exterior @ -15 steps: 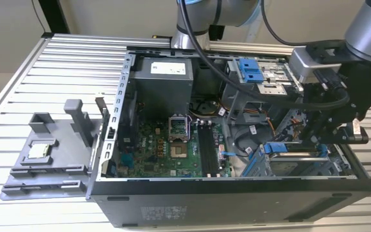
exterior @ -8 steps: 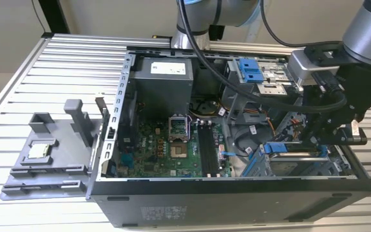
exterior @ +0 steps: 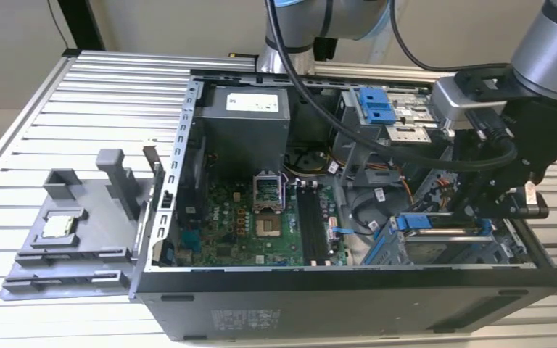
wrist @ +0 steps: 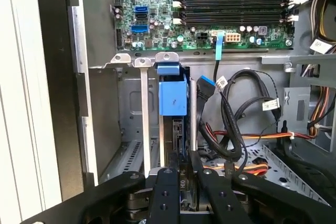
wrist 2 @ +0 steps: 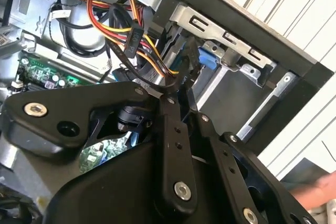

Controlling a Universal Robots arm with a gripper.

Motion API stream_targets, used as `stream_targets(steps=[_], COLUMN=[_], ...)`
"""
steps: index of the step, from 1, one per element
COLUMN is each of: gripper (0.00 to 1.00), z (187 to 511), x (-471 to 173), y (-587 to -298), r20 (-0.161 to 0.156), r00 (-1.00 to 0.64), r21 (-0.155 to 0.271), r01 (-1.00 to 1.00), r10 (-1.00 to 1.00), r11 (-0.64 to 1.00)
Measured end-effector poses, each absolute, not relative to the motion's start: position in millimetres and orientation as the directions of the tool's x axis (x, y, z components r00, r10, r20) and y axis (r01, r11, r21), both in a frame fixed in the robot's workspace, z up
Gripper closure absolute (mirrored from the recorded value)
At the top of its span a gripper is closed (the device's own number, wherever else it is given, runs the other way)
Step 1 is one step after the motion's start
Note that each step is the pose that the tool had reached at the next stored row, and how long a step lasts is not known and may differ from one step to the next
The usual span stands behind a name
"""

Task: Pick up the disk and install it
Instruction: 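Insert the first disk wire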

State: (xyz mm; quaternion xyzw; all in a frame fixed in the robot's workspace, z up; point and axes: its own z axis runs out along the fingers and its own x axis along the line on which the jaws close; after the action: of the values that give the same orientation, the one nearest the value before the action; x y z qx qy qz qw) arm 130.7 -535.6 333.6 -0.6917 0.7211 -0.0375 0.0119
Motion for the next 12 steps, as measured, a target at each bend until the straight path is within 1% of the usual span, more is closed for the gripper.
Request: stream_targets(steps=[12], gripper=[1.00], z=[324.2], x=[130.6], y=[-535.6], r20=[0.035], r00=[-0.043], r21=[-0.070], r01=[-0.997], r10=[-0.998], r11=[0.040])
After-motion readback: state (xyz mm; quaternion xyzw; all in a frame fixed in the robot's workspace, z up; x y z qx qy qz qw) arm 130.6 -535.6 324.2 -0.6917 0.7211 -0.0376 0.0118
